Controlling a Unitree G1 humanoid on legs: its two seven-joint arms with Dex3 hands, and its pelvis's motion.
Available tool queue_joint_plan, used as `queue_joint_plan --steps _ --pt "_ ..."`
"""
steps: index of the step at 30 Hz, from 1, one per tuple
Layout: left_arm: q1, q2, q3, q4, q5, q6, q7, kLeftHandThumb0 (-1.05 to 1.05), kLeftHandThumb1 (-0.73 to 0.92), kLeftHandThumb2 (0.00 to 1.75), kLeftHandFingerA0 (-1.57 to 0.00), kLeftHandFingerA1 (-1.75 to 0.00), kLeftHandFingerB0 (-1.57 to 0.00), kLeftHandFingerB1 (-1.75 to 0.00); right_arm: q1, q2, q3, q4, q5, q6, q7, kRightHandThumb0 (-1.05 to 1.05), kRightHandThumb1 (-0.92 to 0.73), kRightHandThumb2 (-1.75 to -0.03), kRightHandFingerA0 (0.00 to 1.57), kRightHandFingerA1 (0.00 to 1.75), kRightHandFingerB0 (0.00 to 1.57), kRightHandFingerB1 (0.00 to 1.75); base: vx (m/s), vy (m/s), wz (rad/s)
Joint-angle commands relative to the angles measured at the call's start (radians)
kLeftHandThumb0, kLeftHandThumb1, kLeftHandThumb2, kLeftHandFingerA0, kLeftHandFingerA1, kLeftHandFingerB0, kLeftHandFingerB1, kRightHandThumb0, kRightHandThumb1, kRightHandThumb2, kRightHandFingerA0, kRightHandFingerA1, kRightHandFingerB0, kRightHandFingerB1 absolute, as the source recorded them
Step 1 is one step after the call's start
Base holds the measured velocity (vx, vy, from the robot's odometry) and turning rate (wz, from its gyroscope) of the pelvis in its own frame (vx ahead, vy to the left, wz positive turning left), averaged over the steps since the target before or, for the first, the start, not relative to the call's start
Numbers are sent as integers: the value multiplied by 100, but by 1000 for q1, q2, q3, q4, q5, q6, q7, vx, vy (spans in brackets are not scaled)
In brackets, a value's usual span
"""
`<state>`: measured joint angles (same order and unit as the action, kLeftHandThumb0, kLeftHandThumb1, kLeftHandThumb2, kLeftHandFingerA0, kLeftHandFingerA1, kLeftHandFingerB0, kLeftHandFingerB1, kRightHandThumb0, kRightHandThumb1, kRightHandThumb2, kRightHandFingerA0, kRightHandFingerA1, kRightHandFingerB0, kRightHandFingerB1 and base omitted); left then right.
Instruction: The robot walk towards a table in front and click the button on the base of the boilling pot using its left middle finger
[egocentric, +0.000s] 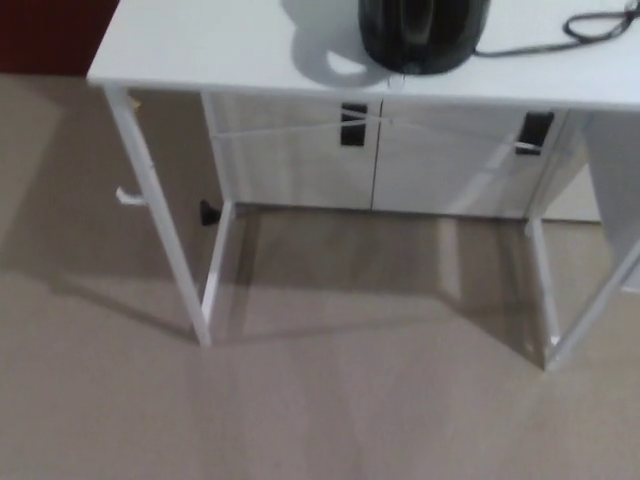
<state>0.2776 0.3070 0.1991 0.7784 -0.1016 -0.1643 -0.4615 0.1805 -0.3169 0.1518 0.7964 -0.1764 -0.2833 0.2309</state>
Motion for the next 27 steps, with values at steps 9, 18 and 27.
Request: queue_joint_plan --steps 9,18,27 --pt "-5 27 0 27 3 -19 3 -10 50 55 -60 -44 -58 -40 -13 5 -1 -1 -2 22 4 -19 -59 -57 64 48 55 44 226 76 2" --pt "-5 24 4 13 -1 8 11 -9 50 55 -62 -45 -59 -40 -15 6 3 -14 -10 27 7 -21 -60 -57 65 48 54 44 188 -155 14" --pt "3 25 4 -1 -5 -2 3 -13 48 56 -58 -45 -57 -41 -42 8 2 15 -8 19 11 -20 -59 -57 65 49 56 45 28 -50 -2"
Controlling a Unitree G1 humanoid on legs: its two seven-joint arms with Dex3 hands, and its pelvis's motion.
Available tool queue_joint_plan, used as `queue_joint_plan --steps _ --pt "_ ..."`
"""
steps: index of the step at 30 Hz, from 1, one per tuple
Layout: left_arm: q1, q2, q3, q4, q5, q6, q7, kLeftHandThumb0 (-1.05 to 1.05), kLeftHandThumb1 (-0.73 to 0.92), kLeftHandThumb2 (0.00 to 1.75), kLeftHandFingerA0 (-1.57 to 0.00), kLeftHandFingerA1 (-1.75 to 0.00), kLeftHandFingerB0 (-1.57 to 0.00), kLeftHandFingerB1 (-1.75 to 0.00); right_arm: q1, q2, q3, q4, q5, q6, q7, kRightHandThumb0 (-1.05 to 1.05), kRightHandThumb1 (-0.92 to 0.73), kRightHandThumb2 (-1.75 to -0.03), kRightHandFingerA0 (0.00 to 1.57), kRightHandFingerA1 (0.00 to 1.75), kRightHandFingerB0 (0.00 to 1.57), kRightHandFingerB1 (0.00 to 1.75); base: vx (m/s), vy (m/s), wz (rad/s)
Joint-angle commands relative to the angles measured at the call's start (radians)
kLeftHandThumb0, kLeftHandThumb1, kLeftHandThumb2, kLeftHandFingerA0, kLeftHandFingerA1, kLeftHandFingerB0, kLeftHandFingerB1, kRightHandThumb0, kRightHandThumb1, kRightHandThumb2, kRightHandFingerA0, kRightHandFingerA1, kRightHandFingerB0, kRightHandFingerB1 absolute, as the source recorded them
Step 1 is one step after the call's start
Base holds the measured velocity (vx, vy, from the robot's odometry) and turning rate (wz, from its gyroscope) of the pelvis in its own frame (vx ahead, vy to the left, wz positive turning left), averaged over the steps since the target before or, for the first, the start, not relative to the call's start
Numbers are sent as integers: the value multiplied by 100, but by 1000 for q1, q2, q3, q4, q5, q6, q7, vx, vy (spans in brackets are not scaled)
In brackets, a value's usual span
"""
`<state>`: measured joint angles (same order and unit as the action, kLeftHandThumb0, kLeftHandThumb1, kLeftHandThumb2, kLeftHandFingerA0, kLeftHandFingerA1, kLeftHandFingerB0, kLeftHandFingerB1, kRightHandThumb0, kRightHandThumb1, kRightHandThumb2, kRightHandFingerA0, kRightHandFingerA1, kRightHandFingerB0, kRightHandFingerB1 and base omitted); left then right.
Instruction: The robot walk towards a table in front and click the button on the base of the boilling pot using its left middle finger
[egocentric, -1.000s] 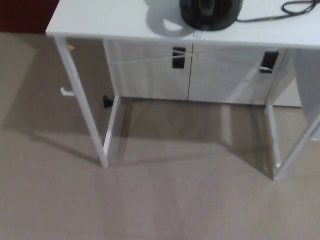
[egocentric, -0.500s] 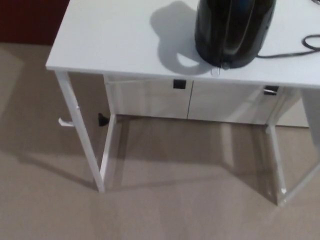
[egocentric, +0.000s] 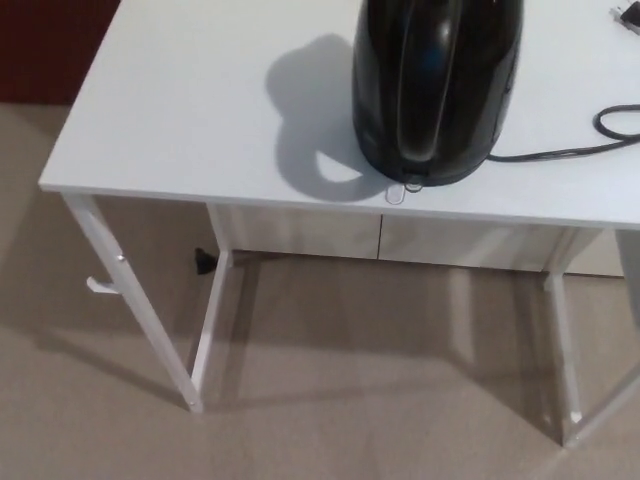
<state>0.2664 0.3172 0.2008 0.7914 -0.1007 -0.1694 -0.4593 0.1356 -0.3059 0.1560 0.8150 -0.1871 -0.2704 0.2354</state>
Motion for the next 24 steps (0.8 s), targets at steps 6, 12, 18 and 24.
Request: queue_joint_plan --steps 6,12,18,24 --pt "-2 15 10 -2 -17 14 -9 -13 48 56 -58 -46 -56 -41 0 -7 -2 -24 -4 7 5 -21 -60 -57 64 48 55 45 48 168 -2" --pt "-15 11 10 6 -11 15 2 -10 50 55 -61 -45 -58 -40 -4 -11 -1 -36 -8 22 6 -21 -60 -58 63 47 54 44 109 61 14" --pt "-13 15 7 -2 -7 10 7 -11 49 54 -61 -45 -59 -40 -16 -5 -4 -38 -2 41 12 -20 -59 -57 64 48 54 44 42 -45 2" --pt "-14 13 8 -12 -10 11 3 -10 49 55 -61 -45 -58 -40 -31 -7 -1 -43 -7 55 13 -20 -59 -57 65 48 55 45 91 -336 -4"
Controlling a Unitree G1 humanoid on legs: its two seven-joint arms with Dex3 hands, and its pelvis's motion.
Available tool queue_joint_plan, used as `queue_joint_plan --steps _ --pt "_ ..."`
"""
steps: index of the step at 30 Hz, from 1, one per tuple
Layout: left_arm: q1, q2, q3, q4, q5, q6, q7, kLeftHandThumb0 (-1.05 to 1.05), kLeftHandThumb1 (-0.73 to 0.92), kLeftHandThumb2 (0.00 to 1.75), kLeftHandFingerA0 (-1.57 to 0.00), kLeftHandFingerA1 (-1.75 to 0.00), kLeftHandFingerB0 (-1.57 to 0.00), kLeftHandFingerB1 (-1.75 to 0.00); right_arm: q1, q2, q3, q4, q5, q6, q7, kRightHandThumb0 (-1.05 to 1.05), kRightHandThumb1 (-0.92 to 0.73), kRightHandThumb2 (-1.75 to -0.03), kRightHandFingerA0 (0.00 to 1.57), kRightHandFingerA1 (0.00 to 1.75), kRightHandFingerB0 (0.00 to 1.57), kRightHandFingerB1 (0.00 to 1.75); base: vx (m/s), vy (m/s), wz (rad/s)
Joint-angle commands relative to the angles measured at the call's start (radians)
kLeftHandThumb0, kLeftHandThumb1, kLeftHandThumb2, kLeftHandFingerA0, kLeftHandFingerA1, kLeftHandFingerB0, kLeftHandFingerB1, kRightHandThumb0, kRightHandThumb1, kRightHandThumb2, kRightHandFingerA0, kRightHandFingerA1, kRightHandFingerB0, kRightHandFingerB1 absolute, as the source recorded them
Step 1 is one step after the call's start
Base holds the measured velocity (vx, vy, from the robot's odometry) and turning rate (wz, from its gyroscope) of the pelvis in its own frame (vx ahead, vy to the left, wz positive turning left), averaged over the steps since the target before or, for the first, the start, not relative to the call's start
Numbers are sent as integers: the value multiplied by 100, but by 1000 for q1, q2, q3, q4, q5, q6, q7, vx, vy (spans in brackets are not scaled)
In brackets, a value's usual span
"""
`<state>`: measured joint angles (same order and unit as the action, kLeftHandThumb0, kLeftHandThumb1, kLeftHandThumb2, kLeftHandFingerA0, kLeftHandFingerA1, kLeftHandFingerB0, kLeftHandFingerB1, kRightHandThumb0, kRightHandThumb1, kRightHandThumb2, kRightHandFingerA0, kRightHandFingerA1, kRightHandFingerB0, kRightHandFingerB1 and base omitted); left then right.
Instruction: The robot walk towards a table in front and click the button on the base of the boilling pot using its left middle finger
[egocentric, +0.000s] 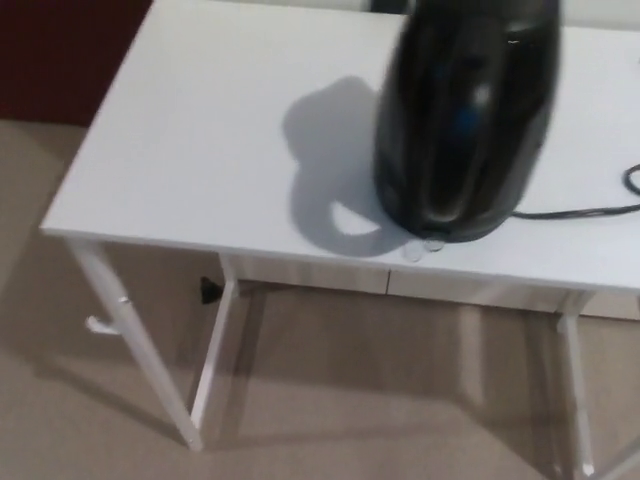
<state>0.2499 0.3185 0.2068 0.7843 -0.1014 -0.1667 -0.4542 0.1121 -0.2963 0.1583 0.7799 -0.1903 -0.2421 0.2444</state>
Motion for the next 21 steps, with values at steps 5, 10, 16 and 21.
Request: queue_joint_plan --steps 5,10,16,21 --pt "13 6 3 -8 -8 12 5 -9 48 54 -63 -46 -60 -41 4 -20 -4 -9 0 17 6 -21 -59 -57 65 48 56 45 110 -226 2" --pt "11 9 3 -5 -9 12 -1 -9 49 54 -62 -45 -59 -40 -4 -20 -2 -7 -1 26 10 -21 -59 -57 65 48 55 44 99 43 -6" --pt "-4 11 5 6 -11 9 0 -9 49 54 -61 -45 -59 -40 -20 -21 6 -14 -8 41 10 -20 -60 -58 65 48 55 44 108 278 -22" --pt "-2 10 8 11 -15 -3 -8 -9 48 54 -62 -46 -59 -41 -16 -25 14 -27 -10 44 9 -21 -60 -58 65 48 54 44 64 118 16"
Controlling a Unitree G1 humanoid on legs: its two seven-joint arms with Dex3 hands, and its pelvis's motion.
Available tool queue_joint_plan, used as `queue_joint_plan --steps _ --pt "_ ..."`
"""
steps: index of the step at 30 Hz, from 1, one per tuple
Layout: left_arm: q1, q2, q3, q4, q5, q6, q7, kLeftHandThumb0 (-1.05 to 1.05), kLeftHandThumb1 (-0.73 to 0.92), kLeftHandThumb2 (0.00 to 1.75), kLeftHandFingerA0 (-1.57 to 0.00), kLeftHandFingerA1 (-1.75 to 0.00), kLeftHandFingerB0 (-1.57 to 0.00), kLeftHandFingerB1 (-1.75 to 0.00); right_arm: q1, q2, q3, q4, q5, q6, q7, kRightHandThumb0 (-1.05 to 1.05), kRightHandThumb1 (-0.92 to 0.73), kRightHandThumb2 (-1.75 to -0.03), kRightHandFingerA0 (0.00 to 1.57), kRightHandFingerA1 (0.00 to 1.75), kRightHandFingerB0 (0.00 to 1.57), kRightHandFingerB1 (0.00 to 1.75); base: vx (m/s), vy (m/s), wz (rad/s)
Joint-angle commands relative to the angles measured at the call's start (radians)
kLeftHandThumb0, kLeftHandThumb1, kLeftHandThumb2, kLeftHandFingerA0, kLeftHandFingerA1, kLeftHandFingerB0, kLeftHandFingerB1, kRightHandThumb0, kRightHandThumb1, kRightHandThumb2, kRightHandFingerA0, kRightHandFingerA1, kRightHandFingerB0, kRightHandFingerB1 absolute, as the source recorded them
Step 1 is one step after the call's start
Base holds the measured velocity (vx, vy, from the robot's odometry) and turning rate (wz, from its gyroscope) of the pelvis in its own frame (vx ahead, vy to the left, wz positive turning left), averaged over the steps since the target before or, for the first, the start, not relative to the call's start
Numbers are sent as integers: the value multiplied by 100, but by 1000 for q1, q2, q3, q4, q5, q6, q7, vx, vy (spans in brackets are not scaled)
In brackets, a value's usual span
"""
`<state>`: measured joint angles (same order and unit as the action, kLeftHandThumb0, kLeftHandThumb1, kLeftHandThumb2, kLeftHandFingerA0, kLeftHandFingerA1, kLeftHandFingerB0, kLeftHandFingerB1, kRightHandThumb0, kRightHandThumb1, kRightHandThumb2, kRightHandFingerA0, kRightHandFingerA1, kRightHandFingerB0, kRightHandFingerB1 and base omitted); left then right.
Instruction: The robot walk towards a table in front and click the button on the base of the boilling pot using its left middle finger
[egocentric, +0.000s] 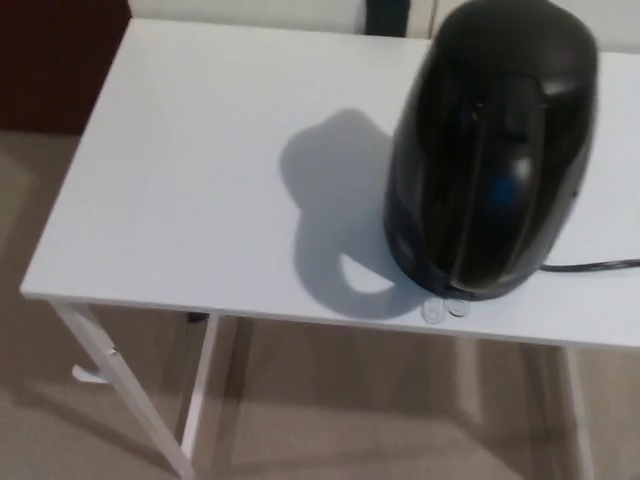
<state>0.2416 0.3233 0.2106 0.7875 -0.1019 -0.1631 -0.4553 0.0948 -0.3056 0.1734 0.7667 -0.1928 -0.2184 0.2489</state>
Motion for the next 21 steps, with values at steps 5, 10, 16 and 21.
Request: queue_joint_plan --steps 5,10,16,21 --pt "-2 6 5 9 -15 2 -9 -14 47 56 -59 -47 -59 -42 -14 -17 2 -4 -11 22 1 -21 -60 -58 66 48 54 44 49 -46 2" --pt "-6 4 2 6 -7 -4 5 -10 48 54 -62 -45 -60 -40 -31 -20 6 -6 -16 35 5 -22 -60 -58 66 47 54 43 47 -87 2" --pt "23 -11 -21 -53 7 -22 10 -14 48 55 -64 -44 -61 -40 -37 -25 14 -7 -26 28 1 -23 -60 -58 67 48 55 44 6 -14 0" --pt "107 -11 -168 -249 169 -183 63 -28 47 55 -51 -40 -48 -36 -50 -24 17 -14 -30 39 5 -23 -61 -58 65 47 54 43 0 0 0"
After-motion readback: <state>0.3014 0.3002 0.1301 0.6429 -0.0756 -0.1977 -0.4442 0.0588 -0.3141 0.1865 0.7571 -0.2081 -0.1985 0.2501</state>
